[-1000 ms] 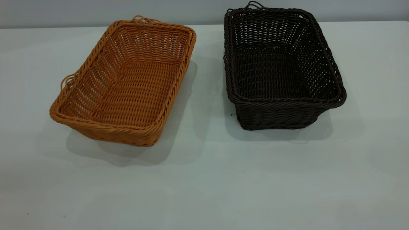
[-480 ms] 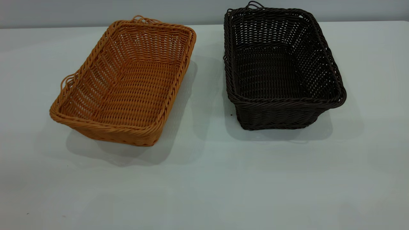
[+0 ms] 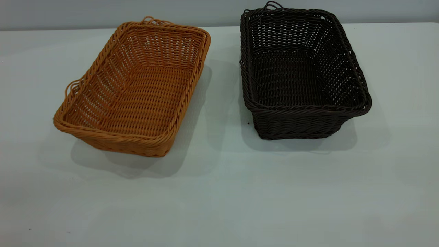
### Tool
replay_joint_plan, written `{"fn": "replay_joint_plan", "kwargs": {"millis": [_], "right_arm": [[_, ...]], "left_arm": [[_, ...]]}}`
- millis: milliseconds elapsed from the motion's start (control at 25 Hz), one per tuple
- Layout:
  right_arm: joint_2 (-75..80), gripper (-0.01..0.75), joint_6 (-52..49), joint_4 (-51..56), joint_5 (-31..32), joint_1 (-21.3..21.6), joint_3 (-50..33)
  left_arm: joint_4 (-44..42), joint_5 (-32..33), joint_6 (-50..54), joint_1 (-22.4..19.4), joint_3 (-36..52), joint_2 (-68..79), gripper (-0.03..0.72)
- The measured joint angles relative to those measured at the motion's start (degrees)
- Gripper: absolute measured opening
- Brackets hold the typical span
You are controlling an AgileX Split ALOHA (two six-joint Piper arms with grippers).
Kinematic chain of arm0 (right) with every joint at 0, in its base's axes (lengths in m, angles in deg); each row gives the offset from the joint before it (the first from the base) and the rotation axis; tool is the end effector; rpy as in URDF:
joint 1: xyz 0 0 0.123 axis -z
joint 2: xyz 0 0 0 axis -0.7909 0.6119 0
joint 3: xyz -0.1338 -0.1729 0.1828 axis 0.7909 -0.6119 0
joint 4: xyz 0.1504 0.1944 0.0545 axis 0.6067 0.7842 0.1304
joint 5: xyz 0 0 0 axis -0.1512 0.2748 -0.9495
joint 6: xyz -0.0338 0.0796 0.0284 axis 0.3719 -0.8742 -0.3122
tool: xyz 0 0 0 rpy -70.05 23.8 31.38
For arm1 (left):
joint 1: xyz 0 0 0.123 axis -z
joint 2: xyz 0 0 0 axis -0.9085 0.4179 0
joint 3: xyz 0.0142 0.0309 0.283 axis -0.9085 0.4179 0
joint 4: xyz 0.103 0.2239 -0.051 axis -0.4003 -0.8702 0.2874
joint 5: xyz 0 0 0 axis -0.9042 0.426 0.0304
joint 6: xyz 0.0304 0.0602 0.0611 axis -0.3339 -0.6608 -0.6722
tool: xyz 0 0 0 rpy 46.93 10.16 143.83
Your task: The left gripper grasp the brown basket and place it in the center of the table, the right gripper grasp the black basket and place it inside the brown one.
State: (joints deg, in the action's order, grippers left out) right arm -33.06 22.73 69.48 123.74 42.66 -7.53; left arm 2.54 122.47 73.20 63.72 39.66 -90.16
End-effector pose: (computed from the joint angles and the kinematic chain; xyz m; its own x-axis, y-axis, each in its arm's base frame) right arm -0.0056 -0.0064 0.2656 -0.5012 -0.1040 -0.8591 -0.1259 0.9910 -0.0466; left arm -0.0080 -0.0012 0.2688 -0.4954 -0.0076 -0.8686 -0.0148 0.9999 -0.0003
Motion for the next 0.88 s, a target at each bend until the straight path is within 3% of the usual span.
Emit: {"fn": "replay_joint_plan", "kwargs": {"millis": [320,600,880], "right_arm": [[1.49,0.561,0.17,-0.78,-0.16,0.0,0.0],[19.45,0.566,0.21,2.9,-2.0,0.0,2.31],[42.48,0.608,2.71,12.34,-14.96,0.0,2.81]], "left_arm": [[0.0,-0.05,0.0,0.0,0.0,1.01,0.458],[0.0,-4.04,-1.24,0.0,-2.35,20.05,0.477],[0.23,-16.21,-5.66,0.0,-5.45,42.05,0.565]]}}
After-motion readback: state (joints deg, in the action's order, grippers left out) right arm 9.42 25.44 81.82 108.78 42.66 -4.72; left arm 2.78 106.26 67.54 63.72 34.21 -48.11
